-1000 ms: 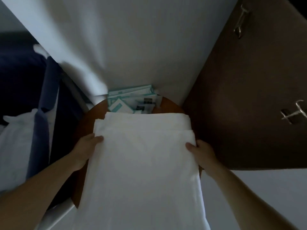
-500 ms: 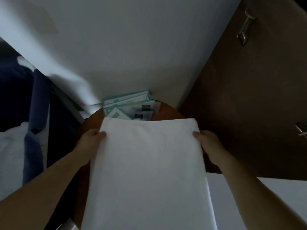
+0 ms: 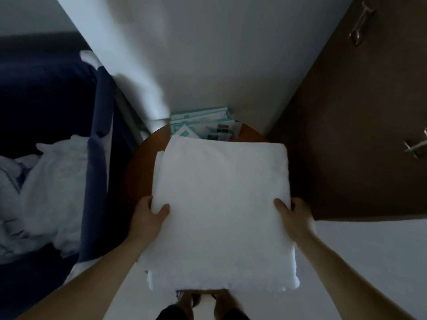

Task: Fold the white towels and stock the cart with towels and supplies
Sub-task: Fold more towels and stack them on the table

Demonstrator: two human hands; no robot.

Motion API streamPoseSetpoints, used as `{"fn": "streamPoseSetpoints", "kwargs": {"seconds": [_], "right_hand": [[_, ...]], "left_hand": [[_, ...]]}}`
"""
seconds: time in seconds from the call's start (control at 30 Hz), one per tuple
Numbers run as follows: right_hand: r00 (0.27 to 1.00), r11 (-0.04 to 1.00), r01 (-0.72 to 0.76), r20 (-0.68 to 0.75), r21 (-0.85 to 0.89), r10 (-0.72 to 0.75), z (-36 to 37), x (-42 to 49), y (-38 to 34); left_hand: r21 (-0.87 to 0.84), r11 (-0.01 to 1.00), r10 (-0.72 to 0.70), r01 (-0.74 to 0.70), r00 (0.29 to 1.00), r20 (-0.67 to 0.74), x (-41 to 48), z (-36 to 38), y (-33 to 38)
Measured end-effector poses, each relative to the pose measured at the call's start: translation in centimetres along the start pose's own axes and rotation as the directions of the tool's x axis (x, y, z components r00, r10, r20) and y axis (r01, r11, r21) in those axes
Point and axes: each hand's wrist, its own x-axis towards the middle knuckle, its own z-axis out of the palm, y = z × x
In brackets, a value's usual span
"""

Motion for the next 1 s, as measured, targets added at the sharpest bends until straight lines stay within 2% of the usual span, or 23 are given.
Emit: {"fn": "streamPoseSetpoints", "kwargs": {"seconds": [0.17, 0.37, 0.5, 0.7, 0.77, 0.87, 1.0], "right_hand": [[1.0, 1.0, -0.011, 0.013, -0.002, 0.011, -0.4, -3.4, 1.3], [0.998, 0.999, -0.037, 0.046, -0.017, 0.038, 0.2, -8.1, 5.0], [1.0, 0.998, -0.012, -0.02, -0.057, 0.011, 0.8, -10.9, 6.2], [0.99, 0.999, 0.003, -0.142, 0.042, 0.003, 1.0, -12.0, 6.1], [0.99, 0.997, -0.053, -0.128, 0.055, 0.059, 1.8, -12.0, 7.4], [0.986, 0.987, -0.124, -0.097, 0.106, 0.135, 2.3, -11.4, 8.5], [0.994, 0.991, -0.107, -0.017, 0.078, 0.109, 1.3, -10.1, 7.0]], "left_hand": [[0.053, 0.998, -0.022, 0.022, 1.0, -0.004, -3.0, -0.4, -3.5], [0.054, 0.998, -0.028, 0.025, 0.998, 0.061, -4.8, -1.2, -7.1], [0.008, 1.0, -0.027, 0.026, 0.997, 0.077, -5.0, -1.9, -8.0], [-0.037, 0.999, -0.016, 0.018, 0.998, 0.064, -5.0, -1.9, -9.3], [0.015, 1.0, -0.021, 0.02, 0.999, 0.045, -5.1, -1.3, -10.2], [-0.002, 0.995, -0.095, 0.095, 0.994, 0.051, -4.8, -0.9, -10.7], [0.0, 0.99, -0.138, 0.14, 0.981, 0.133, -3.6, -1.6, -9.5]]}}
